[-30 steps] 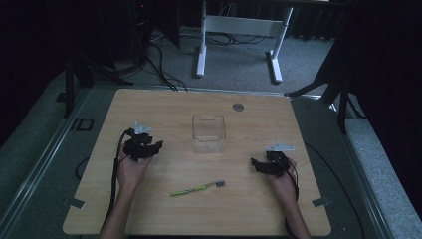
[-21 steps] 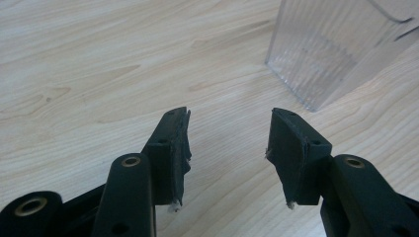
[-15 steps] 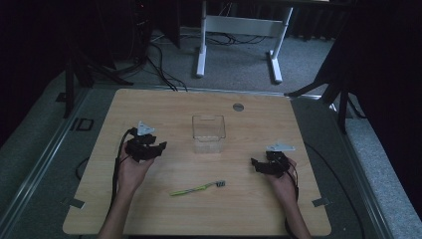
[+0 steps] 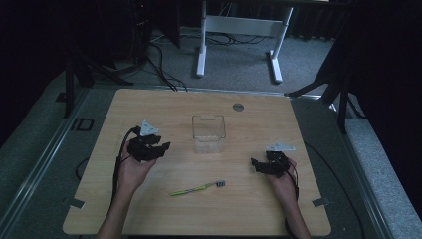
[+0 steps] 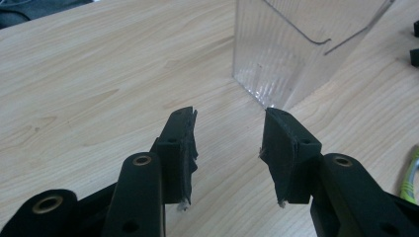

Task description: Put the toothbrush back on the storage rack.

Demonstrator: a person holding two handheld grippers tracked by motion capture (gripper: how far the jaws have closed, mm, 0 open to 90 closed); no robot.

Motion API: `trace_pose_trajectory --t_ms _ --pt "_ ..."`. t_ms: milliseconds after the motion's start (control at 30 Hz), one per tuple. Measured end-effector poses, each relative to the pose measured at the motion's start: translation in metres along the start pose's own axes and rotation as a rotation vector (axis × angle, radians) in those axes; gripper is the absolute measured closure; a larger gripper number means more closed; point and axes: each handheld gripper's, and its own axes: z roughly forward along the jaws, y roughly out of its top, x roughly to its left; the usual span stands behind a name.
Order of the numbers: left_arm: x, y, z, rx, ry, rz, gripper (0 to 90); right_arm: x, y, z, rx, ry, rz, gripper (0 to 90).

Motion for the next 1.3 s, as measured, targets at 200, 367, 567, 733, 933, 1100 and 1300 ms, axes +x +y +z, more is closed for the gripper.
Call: trace_pose_trajectory --t_ms 200,367,567,733,933,1100,1300 --pt "-0.005 0.003 -0.002 -0.008 -0.025 0.013 55.6 0.000 0.000 0.000 0.000 0.000 0.000 25.7" --pt "-0.010 0.005 -0.004 -0.010 -0.049 0.036 55.3 0.000 0.000 0.000 0.000 0.000 0.000 25.7" --pt "-0.017 0.006 -0.004 0.004 -0.063 0.066 55.0 0.000 0.000 0.000 0.000 0.000 0.000 25.7" --pt "-0.022 0.008 -0.005 0.002 -0.076 0.089 54.9 0.000 0.000 0.000 0.000 0.000 0.000 25.7" --pt "-0.027 0.008 -0.006 0.013 -0.091 0.115 54.9 0.000 0.000 0.000 0.000 0.000 0.000 25.7" --pt "-0.033 0.009 -0.007 0.023 -0.113 0.140 54.5 0.000 0.000 0.000 0.000 0.000 0.000 25.7" --pt "-0.037 0.010 -0.008 0.018 -0.135 0.159 54.1 0.000 0.000 0.000 0.000 0.000 0.000 25.7"
